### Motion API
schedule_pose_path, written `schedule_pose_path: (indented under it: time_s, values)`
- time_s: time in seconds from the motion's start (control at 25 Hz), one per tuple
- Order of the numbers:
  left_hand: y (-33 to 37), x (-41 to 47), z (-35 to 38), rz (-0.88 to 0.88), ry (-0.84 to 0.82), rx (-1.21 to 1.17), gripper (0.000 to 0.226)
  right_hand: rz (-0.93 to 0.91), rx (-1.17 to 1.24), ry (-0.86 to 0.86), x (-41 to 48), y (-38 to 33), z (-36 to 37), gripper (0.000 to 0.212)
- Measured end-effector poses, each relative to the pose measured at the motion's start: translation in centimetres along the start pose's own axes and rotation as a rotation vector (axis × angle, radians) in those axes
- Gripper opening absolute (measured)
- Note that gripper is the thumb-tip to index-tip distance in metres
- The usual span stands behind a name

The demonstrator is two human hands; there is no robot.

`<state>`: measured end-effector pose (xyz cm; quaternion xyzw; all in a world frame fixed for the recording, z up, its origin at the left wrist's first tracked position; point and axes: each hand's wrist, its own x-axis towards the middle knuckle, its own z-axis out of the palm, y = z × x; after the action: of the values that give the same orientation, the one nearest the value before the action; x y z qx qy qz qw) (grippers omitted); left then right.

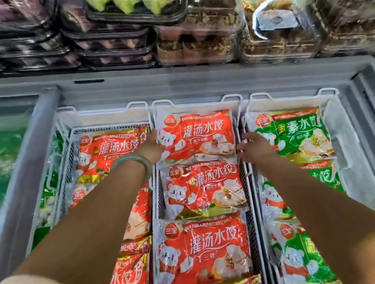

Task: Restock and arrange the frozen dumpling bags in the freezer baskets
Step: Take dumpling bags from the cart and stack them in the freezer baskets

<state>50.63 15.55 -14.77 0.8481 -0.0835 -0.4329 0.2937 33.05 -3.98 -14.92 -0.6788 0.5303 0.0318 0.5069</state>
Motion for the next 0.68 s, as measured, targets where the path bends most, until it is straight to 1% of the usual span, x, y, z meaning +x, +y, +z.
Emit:
schedule_pose_path:
  time_s: [0.08,0.16,0.28,0.36,0.44,0.52,0.6,0.68]
  values:
    - [-0.7,-0.4,0.5,0.005,-0.012,-0.006,0.066,0.074,0.001,-0.059,-1.1,1.4,0.5,0.021]
    - [-0.9,-1.4,1.1,0.01,-0.006,-0.028,0.058,0.117,-0.011,-0.089,-2.4,2.6,0.7,0.009]
    - [-1.1,-3.5,1.8,-0.032,0.001,-0.032,0.046,0.209,0.092,-0.155,-4.9,3.1,0.2,0.009]
    - [-1.1,-5.6,2.4,-0.108,-0.059,-0.166,0.042,0.266,0.205,-0.197,-7.0,3.8,-0.6,0.01]
    - [-0.6,-8.7,3.0,-0.177,-0.145,-0.282,0.038,0.254,0.269,-0.178,-9.9,5.4,-1.8,0.013]
    - [-0.4,-11.8,4.1,-0.176,-0.207,-0.332,0.036,0.225,0.243,-0.12,-13.1,7.9,-3.0,0.019]
    - [-0.5,-15.0,5.3,-0.147,-0.246,-0.336,0.035,0.266,0.262,-0.091,-16.5,10.6,-4.1,0.028]
    - [-0.6,-17.6,6.5,-0.116,-0.264,-0.331,0.033,0.343,0.331,-0.058,-19.4,12.8,-5.2,0.029]
